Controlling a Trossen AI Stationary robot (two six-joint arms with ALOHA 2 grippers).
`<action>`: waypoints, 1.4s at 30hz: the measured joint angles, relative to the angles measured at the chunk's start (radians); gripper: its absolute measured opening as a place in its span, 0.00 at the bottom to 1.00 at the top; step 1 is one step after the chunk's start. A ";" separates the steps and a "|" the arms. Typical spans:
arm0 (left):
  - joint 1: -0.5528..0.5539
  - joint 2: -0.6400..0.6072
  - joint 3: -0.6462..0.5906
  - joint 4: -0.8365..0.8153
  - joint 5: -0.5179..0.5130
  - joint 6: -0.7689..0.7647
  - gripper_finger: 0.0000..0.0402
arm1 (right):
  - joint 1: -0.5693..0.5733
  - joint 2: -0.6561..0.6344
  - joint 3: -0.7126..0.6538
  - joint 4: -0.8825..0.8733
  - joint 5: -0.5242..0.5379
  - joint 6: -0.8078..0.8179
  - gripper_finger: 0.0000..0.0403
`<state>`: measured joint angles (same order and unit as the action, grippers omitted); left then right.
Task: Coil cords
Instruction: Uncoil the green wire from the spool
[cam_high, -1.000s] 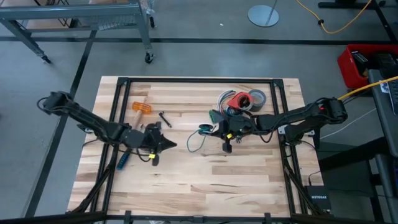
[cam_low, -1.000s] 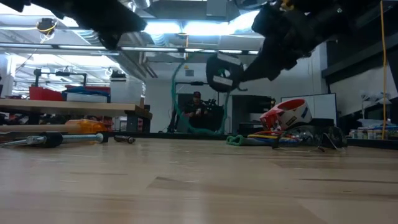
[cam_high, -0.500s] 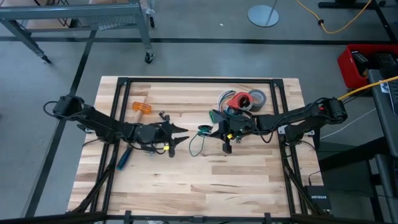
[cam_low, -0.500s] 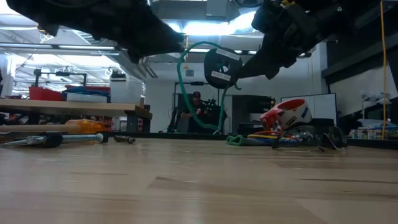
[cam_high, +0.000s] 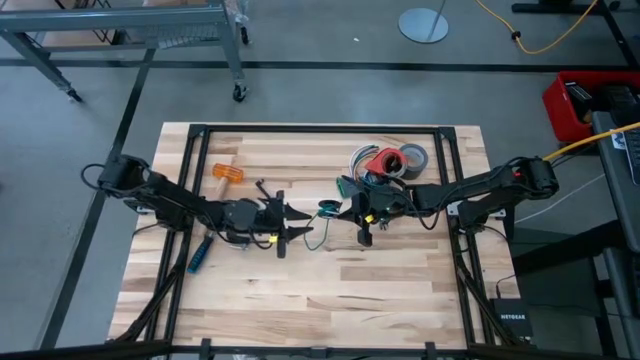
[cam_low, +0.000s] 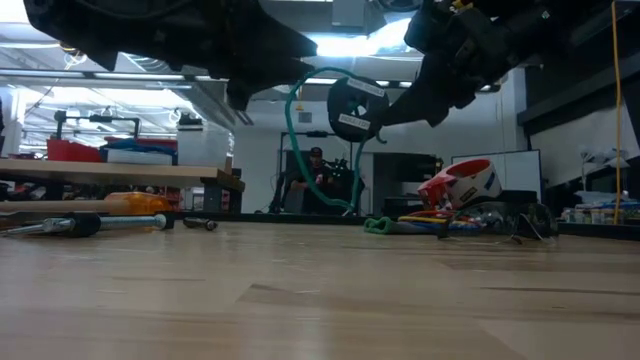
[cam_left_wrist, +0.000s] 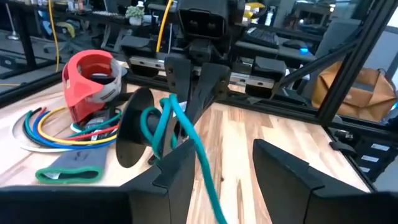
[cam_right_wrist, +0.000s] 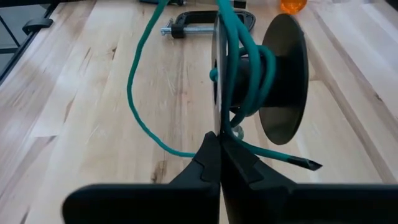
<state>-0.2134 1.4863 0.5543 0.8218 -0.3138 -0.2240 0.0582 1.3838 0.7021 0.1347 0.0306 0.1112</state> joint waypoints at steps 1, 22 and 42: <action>0.001 0.006 0.003 -0.002 0.000 0.004 0.38 | 0.000 0.000 0.000 0.000 0.000 0.000 0.00; 0.030 -0.008 0.013 -0.023 -0.008 0.077 0.01 | 0.000 0.000 0.000 -0.023 -0.006 -0.006 0.00; -0.065 -0.329 0.013 -0.723 0.161 -0.142 0.03 | 0.000 0.000 0.000 -0.151 0.005 -0.004 0.00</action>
<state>-0.2784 1.1572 0.5671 0.0985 -0.1531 -0.3663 0.0583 1.3834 0.7017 -0.0160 0.0353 0.1070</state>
